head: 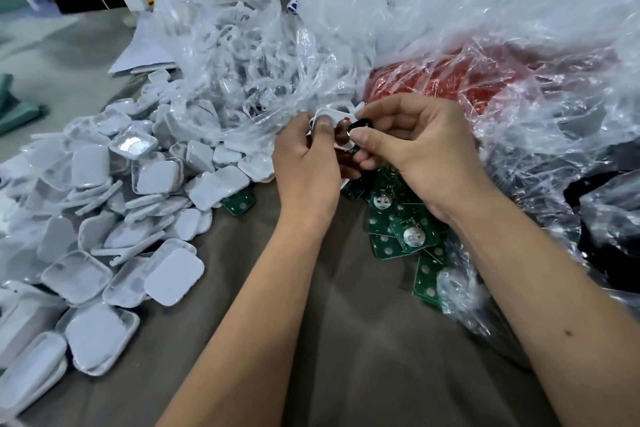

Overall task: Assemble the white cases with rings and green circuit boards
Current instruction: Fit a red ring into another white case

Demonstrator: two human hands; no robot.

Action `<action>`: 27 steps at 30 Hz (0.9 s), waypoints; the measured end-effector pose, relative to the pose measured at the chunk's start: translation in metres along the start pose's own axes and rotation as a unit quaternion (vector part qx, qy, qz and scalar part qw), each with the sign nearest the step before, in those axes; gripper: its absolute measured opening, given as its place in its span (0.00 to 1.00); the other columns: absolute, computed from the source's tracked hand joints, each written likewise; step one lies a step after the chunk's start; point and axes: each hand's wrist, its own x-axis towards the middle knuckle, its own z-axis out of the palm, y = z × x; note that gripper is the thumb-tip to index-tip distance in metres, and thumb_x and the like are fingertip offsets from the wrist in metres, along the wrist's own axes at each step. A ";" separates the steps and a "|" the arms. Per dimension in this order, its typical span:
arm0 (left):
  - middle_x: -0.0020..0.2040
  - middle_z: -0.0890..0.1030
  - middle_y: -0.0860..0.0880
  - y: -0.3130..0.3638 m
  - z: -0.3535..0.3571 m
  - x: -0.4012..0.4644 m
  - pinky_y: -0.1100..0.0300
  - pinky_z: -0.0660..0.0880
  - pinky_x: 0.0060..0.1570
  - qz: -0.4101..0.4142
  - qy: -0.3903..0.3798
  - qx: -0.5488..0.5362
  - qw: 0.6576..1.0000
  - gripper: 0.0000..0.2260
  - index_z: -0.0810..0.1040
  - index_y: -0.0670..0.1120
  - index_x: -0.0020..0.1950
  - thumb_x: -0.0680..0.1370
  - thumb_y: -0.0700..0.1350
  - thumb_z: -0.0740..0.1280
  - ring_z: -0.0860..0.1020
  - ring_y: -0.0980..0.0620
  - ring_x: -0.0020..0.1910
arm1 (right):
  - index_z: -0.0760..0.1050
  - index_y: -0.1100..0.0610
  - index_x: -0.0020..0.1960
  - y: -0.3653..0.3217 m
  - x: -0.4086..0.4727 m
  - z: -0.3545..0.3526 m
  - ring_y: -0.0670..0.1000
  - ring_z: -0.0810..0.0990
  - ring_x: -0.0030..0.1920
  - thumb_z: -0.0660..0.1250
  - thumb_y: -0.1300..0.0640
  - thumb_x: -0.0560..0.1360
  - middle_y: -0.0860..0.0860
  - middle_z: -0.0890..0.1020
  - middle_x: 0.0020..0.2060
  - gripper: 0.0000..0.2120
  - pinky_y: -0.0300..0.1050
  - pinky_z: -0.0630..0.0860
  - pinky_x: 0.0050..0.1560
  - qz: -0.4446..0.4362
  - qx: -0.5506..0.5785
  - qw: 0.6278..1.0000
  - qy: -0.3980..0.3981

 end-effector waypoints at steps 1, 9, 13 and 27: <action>0.39 0.81 0.39 -0.001 0.000 0.001 0.52 0.77 0.30 0.000 0.002 0.000 1.000 0.12 0.77 0.41 0.43 0.85 0.42 0.61 0.80 0.39 0.32 | 0.84 0.60 0.51 0.000 0.000 0.000 0.54 0.86 0.34 0.79 0.66 0.72 0.55 0.86 0.37 0.09 0.41 0.82 0.35 -0.006 0.002 1.000 -0.002; 0.35 0.80 0.40 0.002 -0.006 0.002 0.45 0.80 0.32 0.005 0.011 -0.037 0.999 0.12 0.80 0.44 0.40 0.82 0.42 0.64 0.79 0.44 0.30 | 0.85 0.59 0.54 0.001 -0.002 0.001 0.57 0.89 0.43 0.75 0.72 0.73 0.58 0.87 0.42 0.12 0.43 0.85 0.41 -0.029 0.010 0.999 -0.030; 0.34 0.81 0.43 0.004 -0.006 0.002 0.49 0.78 0.29 -0.021 0.018 -0.084 0.996 0.13 0.80 0.43 0.40 0.83 0.40 0.63 0.78 0.47 0.26 | 0.84 0.61 0.55 0.002 -0.002 0.002 0.55 0.89 0.45 0.74 0.73 0.74 0.58 0.88 0.44 0.14 0.42 0.85 0.43 -0.020 0.013 0.999 -0.032; 0.37 0.85 0.47 0.008 0.000 -0.003 0.50 0.81 0.30 -0.023 0.040 -0.084 0.995 0.08 0.80 0.46 0.41 0.80 0.38 0.67 0.85 0.45 0.32 | 0.84 0.64 0.51 -0.001 -0.002 0.002 0.56 0.87 0.35 0.75 0.67 0.76 0.58 0.86 0.38 0.04 0.42 0.82 0.33 -0.039 -0.001 0.998 0.050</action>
